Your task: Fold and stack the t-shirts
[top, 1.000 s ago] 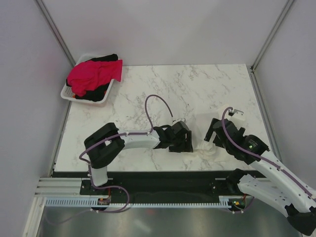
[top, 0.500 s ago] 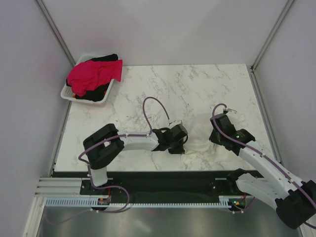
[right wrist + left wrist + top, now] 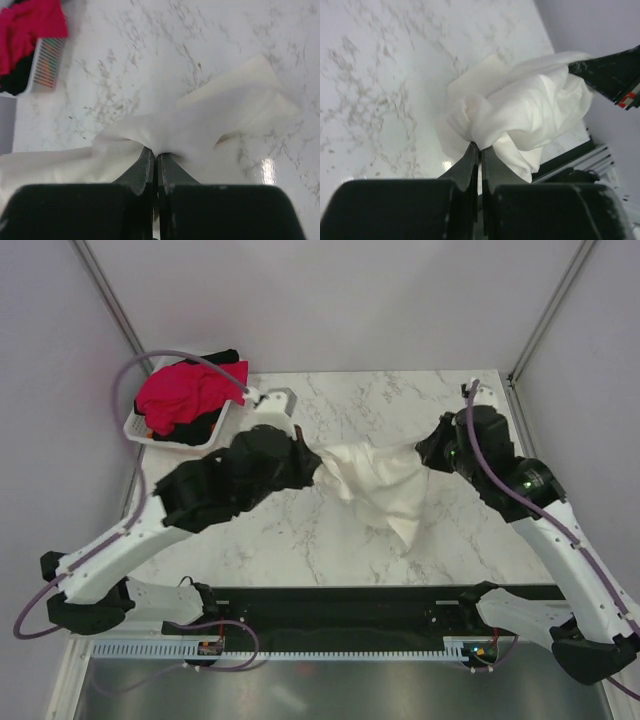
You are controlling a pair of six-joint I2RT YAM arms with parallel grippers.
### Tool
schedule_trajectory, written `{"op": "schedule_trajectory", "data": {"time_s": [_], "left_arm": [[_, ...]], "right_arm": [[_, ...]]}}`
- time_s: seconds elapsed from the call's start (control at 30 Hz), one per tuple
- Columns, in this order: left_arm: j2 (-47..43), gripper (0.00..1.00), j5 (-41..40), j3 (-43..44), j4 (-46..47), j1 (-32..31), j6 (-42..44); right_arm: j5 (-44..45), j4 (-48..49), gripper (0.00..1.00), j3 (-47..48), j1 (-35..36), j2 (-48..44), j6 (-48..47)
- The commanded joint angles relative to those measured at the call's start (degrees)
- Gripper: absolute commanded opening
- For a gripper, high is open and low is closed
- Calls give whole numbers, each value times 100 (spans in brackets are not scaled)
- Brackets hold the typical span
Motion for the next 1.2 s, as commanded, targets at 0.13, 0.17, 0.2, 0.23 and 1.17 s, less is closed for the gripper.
{"op": "schedule_trajectory", "data": {"time_s": [0.13, 0.17, 0.2, 0.23, 1.17], "left_arm": [[-197, 2, -1142, 2560, -1961, 10, 1859], [-197, 2, -1177, 2543, -1970, 10, 1982], [-171, 2, -1169, 2482, -1979, 10, 2175], [-162, 2, -1143, 2394, -1988, 10, 2246], [1005, 2, 1783, -640, 1325, 115, -1435]], "right_arm": [[128, -1183, 2, 2428, -27, 338, -713], [216, -1218, 4, 2492, -19, 460, -766], [408, -1254, 4, 2501, -19, 522, -801], [680, -1332, 1, 2457, -27, 584, -793], [-696, 381, 80, -1322, 588, -1929, 61]]}}
